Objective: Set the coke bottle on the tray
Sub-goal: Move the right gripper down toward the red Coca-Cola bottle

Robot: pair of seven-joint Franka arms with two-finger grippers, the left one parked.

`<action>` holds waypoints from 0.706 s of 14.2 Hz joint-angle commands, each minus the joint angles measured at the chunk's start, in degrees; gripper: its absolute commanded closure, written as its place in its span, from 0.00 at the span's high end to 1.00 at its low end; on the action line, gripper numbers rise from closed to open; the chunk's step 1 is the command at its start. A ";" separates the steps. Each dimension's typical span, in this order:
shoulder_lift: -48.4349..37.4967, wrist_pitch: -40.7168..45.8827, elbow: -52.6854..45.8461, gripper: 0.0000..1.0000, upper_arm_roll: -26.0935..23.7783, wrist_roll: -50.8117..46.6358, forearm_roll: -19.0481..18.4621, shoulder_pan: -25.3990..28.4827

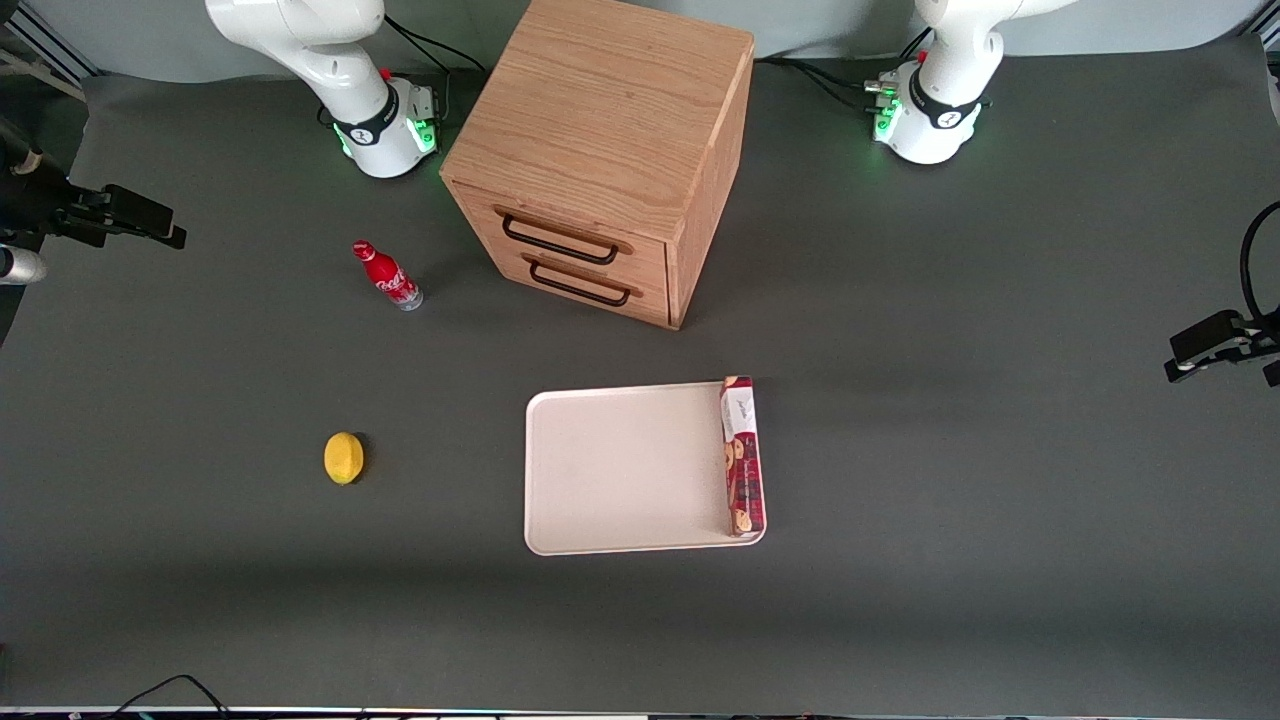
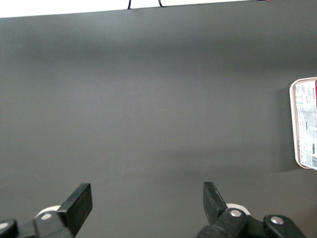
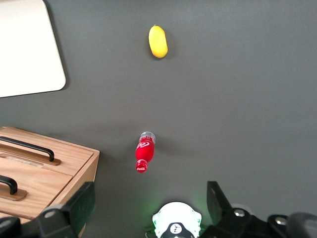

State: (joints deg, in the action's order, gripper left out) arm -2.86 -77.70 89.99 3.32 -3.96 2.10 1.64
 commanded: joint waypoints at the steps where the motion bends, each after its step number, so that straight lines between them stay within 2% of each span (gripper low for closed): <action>1: 0.66 1.23 -1.66 1.00 0.98 -0.34 -0.52 1.26; 6: 0.48 1.23 0.44 1.00 0.28 -0.26 -0.43 1.35; 9: -3.37 -0.16 10.25 1.00 -2.62 -3.05 0.27 1.26; 10: -5.30 -3.05 15.08 1.00 -4.36 -4.02 0.36 1.26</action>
State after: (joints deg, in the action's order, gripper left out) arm -3.29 -77.01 95.51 0.85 -5.23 2.20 2.43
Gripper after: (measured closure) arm 0.000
